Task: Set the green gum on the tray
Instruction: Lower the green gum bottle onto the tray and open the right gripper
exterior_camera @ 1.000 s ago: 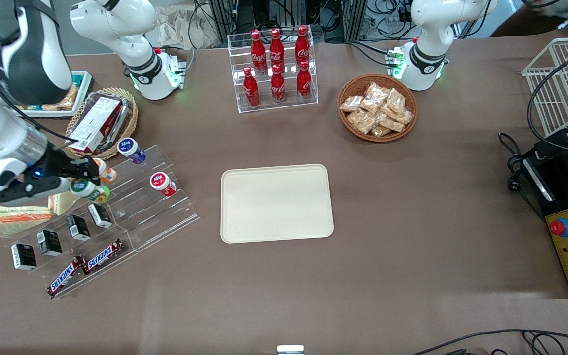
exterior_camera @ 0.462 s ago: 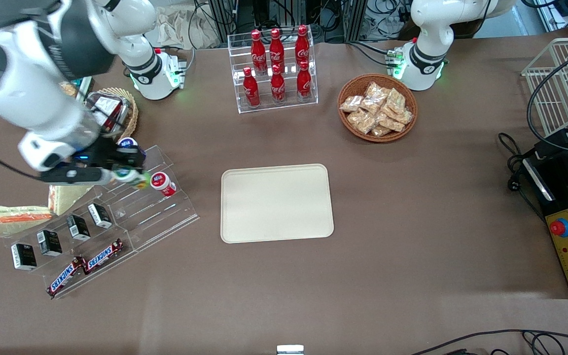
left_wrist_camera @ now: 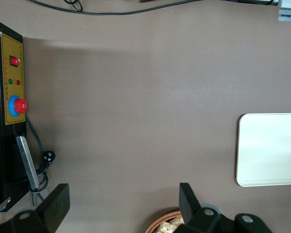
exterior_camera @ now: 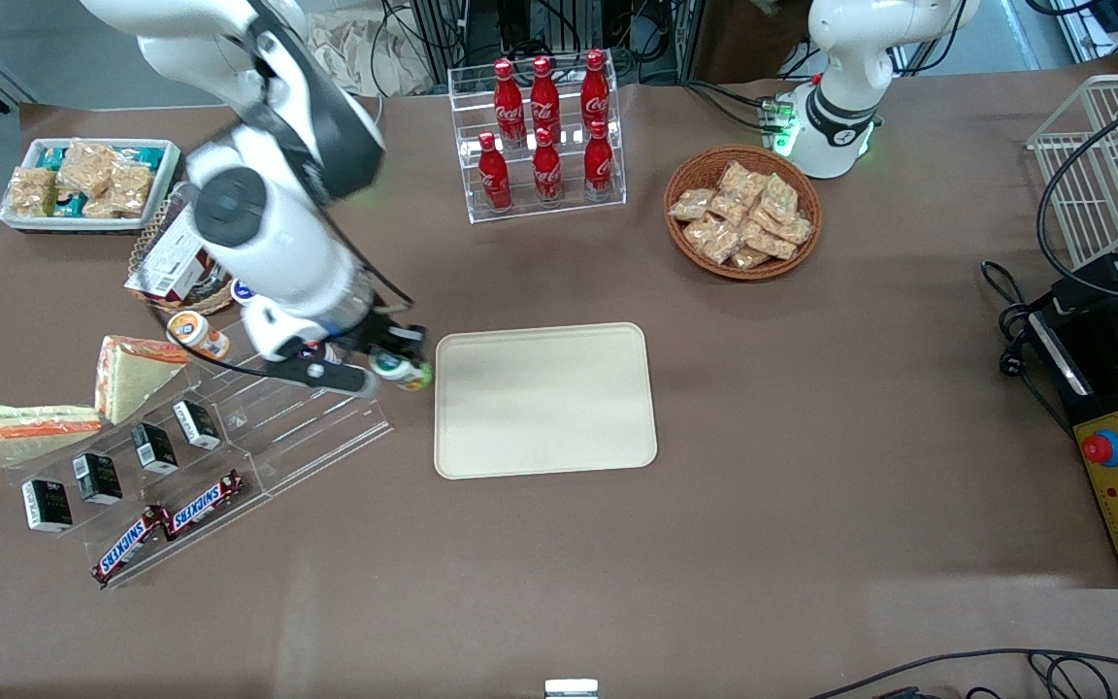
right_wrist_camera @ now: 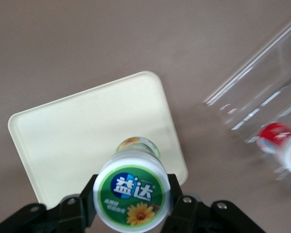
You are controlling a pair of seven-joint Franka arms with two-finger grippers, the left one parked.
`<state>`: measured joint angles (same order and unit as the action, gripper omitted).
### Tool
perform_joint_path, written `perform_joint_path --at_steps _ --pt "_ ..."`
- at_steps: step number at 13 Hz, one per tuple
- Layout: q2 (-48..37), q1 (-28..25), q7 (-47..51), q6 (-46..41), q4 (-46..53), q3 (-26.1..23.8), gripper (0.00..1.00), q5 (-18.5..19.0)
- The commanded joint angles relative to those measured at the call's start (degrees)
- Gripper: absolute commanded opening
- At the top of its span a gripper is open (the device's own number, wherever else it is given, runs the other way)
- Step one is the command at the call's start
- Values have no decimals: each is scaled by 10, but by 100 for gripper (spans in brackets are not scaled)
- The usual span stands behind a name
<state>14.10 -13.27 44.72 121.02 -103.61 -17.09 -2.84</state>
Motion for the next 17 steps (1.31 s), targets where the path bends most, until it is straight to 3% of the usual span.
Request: perform_joint_path --at_steps 1,7,9,10,11,15,17 --pt "22 -25 44 104 -74 0 17 3" --pt "51 -40 52 244 -208 0 18 18" --pt "59 -40 71 251 -212 0 29 18" --pt "60 -42 85 251 -211 0 84 18" --pt "59 -45 91 251 -210 0 100 18" --pt "50 -38 98 240 -188 1 100 18" --pt "23 -35 96 180 -153 6 100 18"
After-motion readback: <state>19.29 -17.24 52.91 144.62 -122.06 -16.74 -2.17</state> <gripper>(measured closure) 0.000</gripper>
